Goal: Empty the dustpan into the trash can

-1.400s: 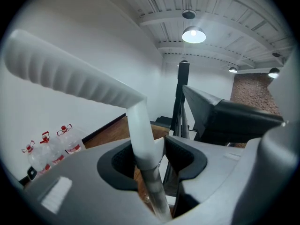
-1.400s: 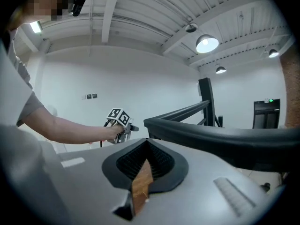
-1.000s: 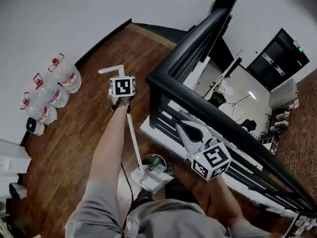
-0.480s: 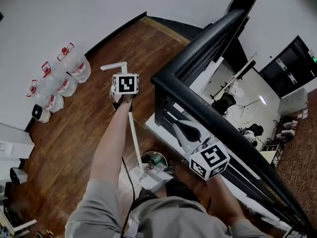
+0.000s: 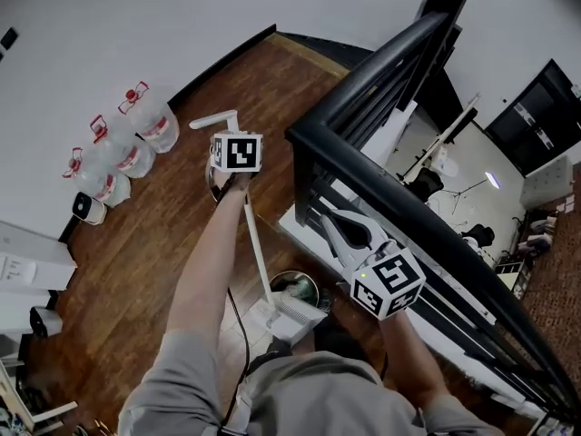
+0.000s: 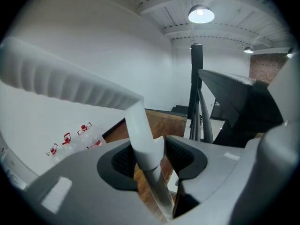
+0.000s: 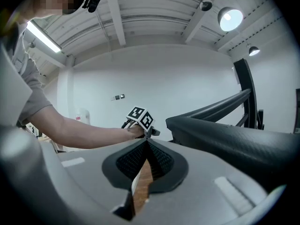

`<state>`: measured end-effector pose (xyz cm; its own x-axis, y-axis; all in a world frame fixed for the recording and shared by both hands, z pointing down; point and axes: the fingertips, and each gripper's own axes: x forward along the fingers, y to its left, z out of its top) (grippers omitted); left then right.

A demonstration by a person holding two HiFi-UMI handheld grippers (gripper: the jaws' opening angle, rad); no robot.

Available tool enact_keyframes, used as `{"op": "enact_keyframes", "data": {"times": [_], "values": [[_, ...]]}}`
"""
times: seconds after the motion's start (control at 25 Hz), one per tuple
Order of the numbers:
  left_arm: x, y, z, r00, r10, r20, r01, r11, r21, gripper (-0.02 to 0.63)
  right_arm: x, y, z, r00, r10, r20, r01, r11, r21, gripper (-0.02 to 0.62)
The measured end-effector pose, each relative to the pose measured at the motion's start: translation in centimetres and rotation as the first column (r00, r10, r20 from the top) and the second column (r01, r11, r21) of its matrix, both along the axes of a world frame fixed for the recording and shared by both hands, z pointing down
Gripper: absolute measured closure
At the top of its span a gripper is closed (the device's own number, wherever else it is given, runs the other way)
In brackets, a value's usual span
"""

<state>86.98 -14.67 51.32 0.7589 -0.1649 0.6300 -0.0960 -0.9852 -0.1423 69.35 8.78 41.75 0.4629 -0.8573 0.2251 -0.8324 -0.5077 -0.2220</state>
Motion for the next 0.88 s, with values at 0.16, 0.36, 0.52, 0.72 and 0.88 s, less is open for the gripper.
{"op": "enact_keyframes", "data": {"times": [0.16,0.36,0.52,0.72,0.88], "values": [[-0.9,1.2,-0.9,0.999,0.041,-0.026,-0.041,0.999,0.002,0.425,-1.6,0.9,-0.3,0.999,0.046,-0.011,-0.046,0.999,-0.001,0.597],[-2.7,3.5,-3.1,0.992,0.098,-0.083,-0.1,0.995,-0.027,0.428,-3.5,2.8,-1.6,0.993,0.114,-0.04,-0.114,0.993,0.002,0.596],[-6.4,5.0,-5.7,0.98,0.131,-0.15,-0.14,0.989,-0.053,0.431,-6.2,4.0,-2.9,0.984,0.168,-0.066,-0.168,0.986,0.0,0.596],[-13.2,7.1,-9.9,0.955,0.17,-0.242,-0.19,0.98,-0.061,0.439,-10.9,5.0,-4.6,0.976,0.195,-0.096,-0.197,0.98,-0.015,0.596],[-18.6,8.2,-12.0,0.936,0.175,-0.306,-0.212,0.973,-0.094,0.449,-14.3,5.3,-5.8,0.976,0.183,-0.119,-0.184,0.983,0.006,0.595]]}}
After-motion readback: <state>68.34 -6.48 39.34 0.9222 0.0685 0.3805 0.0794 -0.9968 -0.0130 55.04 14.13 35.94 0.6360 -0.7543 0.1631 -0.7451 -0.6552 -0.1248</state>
